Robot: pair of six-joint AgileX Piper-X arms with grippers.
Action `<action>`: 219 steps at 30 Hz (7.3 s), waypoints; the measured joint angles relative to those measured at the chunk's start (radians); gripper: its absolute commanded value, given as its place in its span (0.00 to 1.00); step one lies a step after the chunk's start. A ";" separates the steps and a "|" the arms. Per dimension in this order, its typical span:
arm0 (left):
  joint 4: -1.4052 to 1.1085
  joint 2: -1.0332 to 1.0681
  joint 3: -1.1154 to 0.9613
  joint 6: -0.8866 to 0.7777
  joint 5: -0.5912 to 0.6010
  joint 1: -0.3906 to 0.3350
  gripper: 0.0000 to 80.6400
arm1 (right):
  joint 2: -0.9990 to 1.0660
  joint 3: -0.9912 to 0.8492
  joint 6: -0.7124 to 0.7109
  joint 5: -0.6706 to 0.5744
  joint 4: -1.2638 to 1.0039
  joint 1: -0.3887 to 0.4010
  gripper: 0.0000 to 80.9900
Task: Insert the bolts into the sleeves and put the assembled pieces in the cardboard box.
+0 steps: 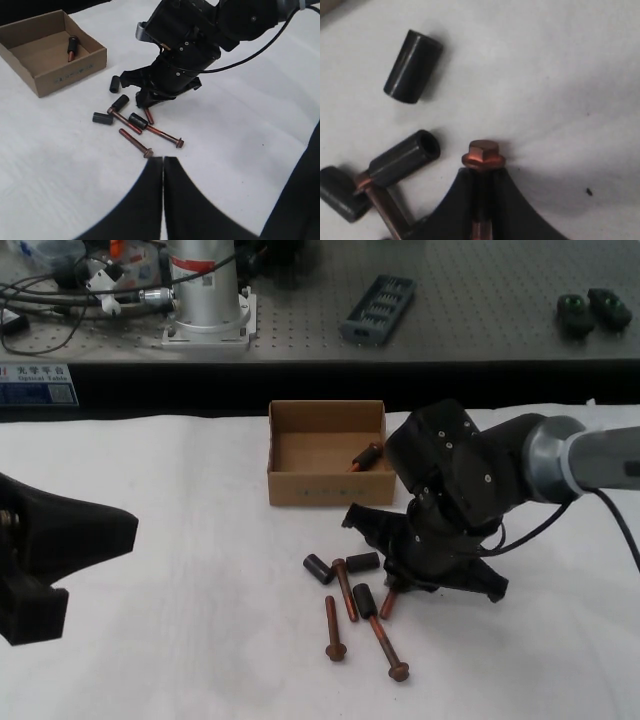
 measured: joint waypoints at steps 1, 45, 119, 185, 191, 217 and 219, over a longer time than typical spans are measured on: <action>0.000 0.004 0.000 0.005 -0.005 0.000 0.01 | -0.012 0.003 -0.043 -0.003 0.015 0.000 0.04; -0.350 0.970 -0.303 0.082 -0.184 -0.211 0.28 | -0.866 0.277 -0.791 -0.020 0.472 -0.105 0.04; -0.450 1.222 -0.401 -1.464 -0.581 -0.337 0.13 | -0.866 0.277 -0.836 -0.032 0.472 -0.105 0.04; -0.319 0.433 -0.070 -0.065 0.451 -0.111 0.01 | -0.658 0.286 -0.058 -0.627 -0.481 0.058 0.04; -0.351 0.433 -0.069 -0.107 0.464 -0.111 0.01 | -0.658 0.286 -0.052 -0.619 -0.497 0.058 0.04; -0.398 0.433 -0.067 -0.162 0.500 -0.109 0.01 | -0.637 0.288 -0.065 -0.570 -0.557 0.059 0.04; -0.423 0.433 -0.063 -0.162 0.490 -0.109 0.01 | -0.637 0.288 -0.065 -0.564 -0.562 0.059 0.04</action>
